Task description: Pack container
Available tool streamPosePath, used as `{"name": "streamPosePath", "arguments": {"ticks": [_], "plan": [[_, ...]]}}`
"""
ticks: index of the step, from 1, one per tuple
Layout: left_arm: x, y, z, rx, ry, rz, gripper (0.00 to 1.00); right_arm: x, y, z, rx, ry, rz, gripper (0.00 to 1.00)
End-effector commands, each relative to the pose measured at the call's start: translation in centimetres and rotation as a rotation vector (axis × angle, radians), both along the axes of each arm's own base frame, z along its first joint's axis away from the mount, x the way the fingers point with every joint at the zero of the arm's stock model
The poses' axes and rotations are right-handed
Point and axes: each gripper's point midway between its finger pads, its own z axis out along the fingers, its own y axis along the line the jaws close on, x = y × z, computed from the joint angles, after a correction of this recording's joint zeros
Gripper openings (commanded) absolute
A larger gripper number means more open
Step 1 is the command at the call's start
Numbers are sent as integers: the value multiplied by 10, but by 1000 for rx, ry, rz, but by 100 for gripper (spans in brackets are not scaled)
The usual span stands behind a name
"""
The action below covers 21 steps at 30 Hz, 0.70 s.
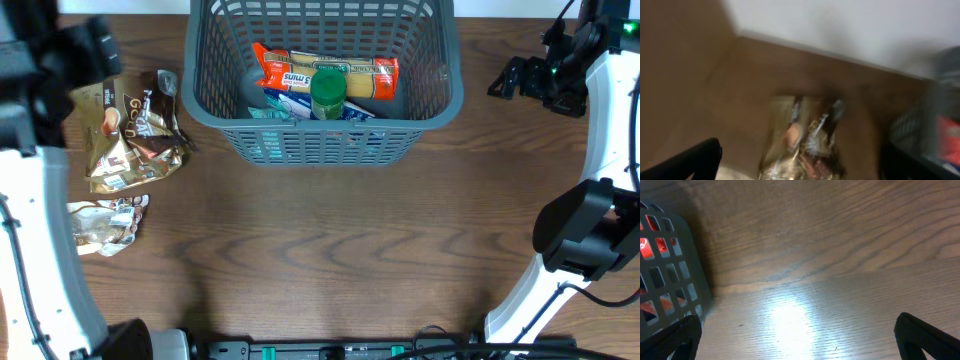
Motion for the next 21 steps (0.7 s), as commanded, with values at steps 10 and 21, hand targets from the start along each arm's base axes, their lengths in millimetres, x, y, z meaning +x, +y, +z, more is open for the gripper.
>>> {"name": "streamPosePath", "arguments": {"ticks": [10, 21], "plan": [[28, 42, -160, -247, 389, 124, 99, 3, 4, -3, 0, -3, 25, 99], [48, 41, -288, -299, 648, -5, 98, 3, 4, -3, 1, -2, 21, 99]]}}
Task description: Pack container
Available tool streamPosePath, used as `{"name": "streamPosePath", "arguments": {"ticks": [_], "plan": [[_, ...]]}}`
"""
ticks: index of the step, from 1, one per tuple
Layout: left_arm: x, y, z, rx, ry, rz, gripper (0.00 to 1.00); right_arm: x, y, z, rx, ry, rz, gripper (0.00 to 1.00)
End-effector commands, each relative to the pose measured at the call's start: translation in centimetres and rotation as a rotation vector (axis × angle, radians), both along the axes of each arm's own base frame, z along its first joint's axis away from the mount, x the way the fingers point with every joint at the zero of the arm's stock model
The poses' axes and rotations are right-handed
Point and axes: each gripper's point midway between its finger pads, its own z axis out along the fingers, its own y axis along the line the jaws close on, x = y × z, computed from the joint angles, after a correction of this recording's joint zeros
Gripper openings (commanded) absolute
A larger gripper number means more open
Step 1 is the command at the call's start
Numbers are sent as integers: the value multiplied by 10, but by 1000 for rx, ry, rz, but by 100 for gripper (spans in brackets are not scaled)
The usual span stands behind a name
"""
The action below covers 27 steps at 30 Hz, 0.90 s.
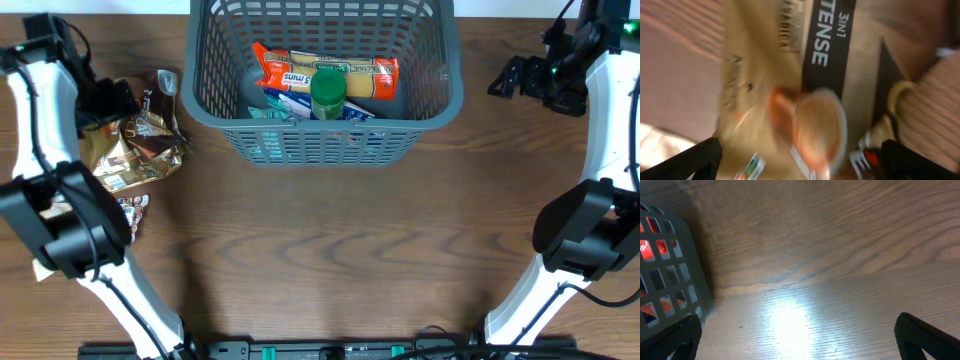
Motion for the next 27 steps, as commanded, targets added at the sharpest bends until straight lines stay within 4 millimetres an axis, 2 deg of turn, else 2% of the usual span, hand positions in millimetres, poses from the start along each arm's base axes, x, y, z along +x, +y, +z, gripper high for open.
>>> {"name": "streamPosePath", "arguments": {"ticks": [1, 8, 12, 13, 16, 18, 19, 23, 27], "plan": [[0, -2, -25, -23, 42, -70, 99, 2, 5, -3, 3, 5, 21, 99], [1, -1, -96, -60, 139, -101, 98, 1, 5, -4, 9, 9, 6, 99], [-4, -12, -123, -128, 175, -148, 99, -2, 9, -5, 13, 24, 12, 99], [-4, -15, -125, -143, 174, -159, 95, -2, 9, -5, 12, 25, 12, 99], [-2, -18, -124, -159, 164, -178, 41, -3, 9, -5, 13, 28, 12, 99], [-2, -18, -123, -157, 161, -178, 11, -3, 9, -5, 13, 28, 13, 99], [-2, -18, -121, -157, 160, -178, 6, -3, 9, -5, 13, 28, 13, 99], [-1, -19, -112, -151, 148, -182, 5, -3, 9, -5, 13, 28, 13, 99], [2, -20, -88, -137, 118, -187, 6, -4, 10, -5, 15, 34, 14, 99]]}}
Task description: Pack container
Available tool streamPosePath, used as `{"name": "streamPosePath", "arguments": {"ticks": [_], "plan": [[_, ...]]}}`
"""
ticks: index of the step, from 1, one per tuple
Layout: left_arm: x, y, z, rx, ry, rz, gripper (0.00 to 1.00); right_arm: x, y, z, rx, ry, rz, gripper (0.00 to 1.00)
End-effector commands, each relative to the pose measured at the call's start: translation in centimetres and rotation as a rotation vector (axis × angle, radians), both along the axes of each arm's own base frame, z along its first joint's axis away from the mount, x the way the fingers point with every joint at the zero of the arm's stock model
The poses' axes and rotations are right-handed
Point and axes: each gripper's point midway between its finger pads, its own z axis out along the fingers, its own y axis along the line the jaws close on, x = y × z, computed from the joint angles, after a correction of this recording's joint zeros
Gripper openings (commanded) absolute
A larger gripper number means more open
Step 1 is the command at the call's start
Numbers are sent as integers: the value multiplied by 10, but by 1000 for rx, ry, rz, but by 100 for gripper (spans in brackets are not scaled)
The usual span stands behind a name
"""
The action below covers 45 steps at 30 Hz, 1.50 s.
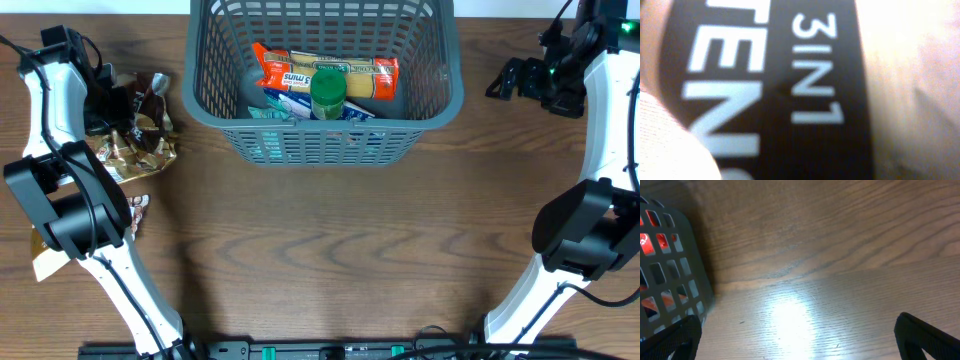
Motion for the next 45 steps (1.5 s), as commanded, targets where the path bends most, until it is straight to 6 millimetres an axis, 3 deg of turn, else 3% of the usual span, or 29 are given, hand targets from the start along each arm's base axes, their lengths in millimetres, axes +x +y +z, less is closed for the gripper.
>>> {"name": "streamPosePath", "arguments": {"ticks": [1, 6, 13, 23, 27, 30, 36, 39, 42, 45], "plan": [[-16, -16, -36, -67, 91, -28, 6, -1, 6, -4, 10, 16, 9, 99], [-9, -25, 32, -69, -45, -36, 6, -3, 7, -5, 13, 28, 10, 99], [-21, -30, 135, -4, -234, -28, 6, -6, 8, -5, 14, 37, 13, 99], [-52, -41, 205, 37, -350, -34, 6, -7, 8, -5, 9, 41, 39, 99], [-56, -50, 244, 85, -467, -79, 5, -8, 8, -6, 9, 44, 39, 99], [-58, -68, 281, 128, -585, -147, 6, -9, 9, -6, 11, 49, 39, 99], [-55, -122, 377, 236, -933, -330, 6, -11, 9, -6, 13, 58, 39, 99], [-56, -146, 411, 244, -1067, -382, 6, -13, 10, -7, 15, 66, 39, 99], [-54, -173, 432, 256, -1158, -467, 6, -15, 10, -7, 17, 73, 40, 99], [-48, -209, 436, 304, -1201, -665, 6, -16, 10, -7, 19, 77, 39, 99]]}}
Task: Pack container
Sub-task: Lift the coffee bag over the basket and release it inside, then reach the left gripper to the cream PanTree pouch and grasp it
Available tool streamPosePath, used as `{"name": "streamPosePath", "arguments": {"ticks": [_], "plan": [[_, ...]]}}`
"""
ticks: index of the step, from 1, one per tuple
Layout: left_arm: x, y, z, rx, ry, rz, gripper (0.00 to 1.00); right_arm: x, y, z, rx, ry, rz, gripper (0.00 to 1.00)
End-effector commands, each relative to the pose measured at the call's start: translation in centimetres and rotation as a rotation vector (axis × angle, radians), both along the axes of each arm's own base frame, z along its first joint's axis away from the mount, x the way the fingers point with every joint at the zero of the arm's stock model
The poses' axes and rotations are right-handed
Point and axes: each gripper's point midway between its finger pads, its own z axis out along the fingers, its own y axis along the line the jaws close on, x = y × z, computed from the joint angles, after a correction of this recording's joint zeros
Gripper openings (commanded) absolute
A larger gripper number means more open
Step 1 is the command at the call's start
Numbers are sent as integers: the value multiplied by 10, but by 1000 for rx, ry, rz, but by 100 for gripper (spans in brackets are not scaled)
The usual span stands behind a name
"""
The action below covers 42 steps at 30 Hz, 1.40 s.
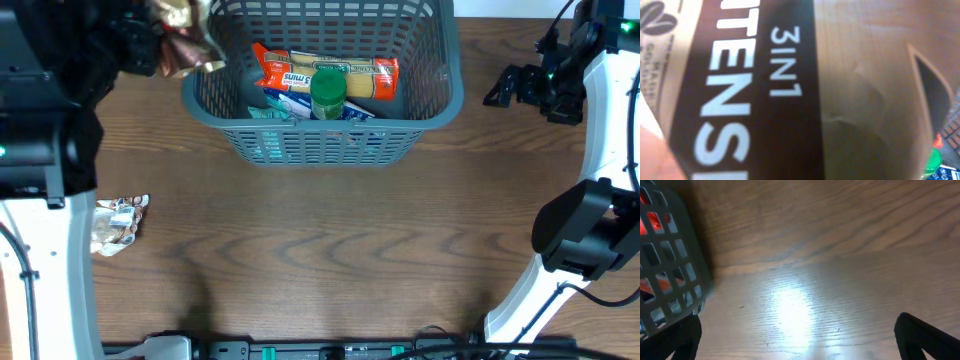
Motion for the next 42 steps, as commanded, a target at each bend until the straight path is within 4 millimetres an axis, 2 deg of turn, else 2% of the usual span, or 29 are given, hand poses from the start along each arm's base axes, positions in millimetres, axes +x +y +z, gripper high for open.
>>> {"name": "streamPosePath", "arguments": {"ticks": [1, 4, 7, 12, 16, 21, 24, 26, 27, 29, 30, 32, 35, 37, 42], "plan": [[3, -43, 19, 189, -111, -194, 6, 1, 5, -3, 4, 8, 30, 99], [8, -91, 0, 366, -142, -422, 6, 1, 5, -3, 4, 8, 30, 99], [12, -135, -32, 510, -155, -649, 6, 1, 5, -3, 4, 8, 30, 99], [30, -180, -95, 539, -56, -816, 6, -2, 6, -4, 7, 20, 30, 99], [42, -197, -153, 526, 87, -879, 6, -5, 7, -4, 9, 31, 30, 99], [47, -200, -225, 504, 292, -931, 6, -9, 8, -5, 13, 48, 38, 99], [46, -200, -246, 497, 355, -944, 7, -10, 8, -5, 14, 50, 38, 99], [46, -200, -255, 493, 381, -949, 17, -10, 8, -5, 14, 50, 38, 99], [46, -200, -256, 493, 384, -950, 17, -10, 8, -5, 14, 50, 38, 99], [46, -200, -253, 494, 375, -948, 29, -10, 8, -5, 14, 50, 38, 99], [45, -200, -249, 495, 366, -946, 43, -10, 8, -5, 14, 50, 39, 99], [44, -198, -235, 502, 333, -936, 98, -10, 9, -5, 13, 50, 41, 99], [46, -194, -200, 533, 234, -890, 98, -10, 8, -5, 12, 49, 46, 99], [47, -190, -165, 555, 139, -840, 98, -10, 9, -5, 11, 49, 54, 99], [42, -165, -58, 495, -114, -622, 98, -10, 8, -5, 9, 47, 64, 99]]}}
